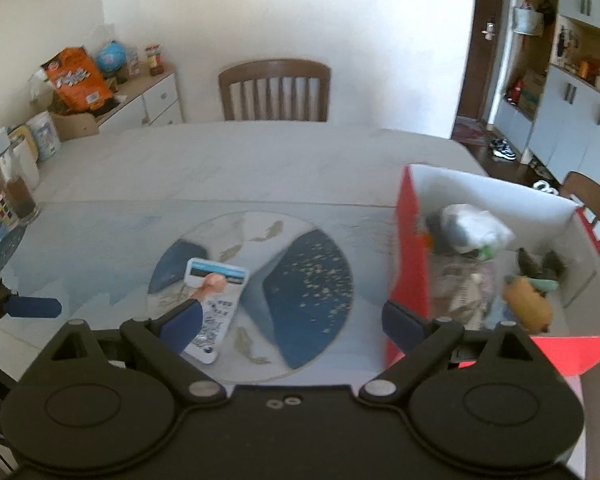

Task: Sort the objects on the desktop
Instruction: 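Move the left gripper to the white USB cable while the right gripper approaches the white sausage packet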

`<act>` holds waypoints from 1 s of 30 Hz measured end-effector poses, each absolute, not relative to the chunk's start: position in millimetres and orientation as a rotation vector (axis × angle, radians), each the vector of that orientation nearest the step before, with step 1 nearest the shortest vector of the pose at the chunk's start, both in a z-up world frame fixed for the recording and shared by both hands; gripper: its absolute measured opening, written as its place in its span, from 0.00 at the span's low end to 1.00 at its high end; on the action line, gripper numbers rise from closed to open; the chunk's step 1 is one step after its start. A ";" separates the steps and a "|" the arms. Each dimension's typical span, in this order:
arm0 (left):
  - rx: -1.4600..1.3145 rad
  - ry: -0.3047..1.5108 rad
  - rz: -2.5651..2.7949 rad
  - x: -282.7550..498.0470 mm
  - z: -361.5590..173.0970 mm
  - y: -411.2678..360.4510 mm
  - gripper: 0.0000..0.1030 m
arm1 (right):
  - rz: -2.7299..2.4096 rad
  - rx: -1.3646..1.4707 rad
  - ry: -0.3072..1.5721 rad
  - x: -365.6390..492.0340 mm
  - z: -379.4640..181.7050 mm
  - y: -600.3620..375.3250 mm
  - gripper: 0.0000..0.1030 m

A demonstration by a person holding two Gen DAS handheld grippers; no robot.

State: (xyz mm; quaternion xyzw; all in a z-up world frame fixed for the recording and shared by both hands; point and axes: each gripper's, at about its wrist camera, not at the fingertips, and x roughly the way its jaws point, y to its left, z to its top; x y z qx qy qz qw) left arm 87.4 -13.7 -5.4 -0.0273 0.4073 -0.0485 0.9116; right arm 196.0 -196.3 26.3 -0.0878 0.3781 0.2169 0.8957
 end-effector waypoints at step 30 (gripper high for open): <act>-0.176 0.918 0.178 81.2 -77.0 -15.1 1.00 | 0.537 -0.238 0.858 234.0 -50.9 -109.4 0.94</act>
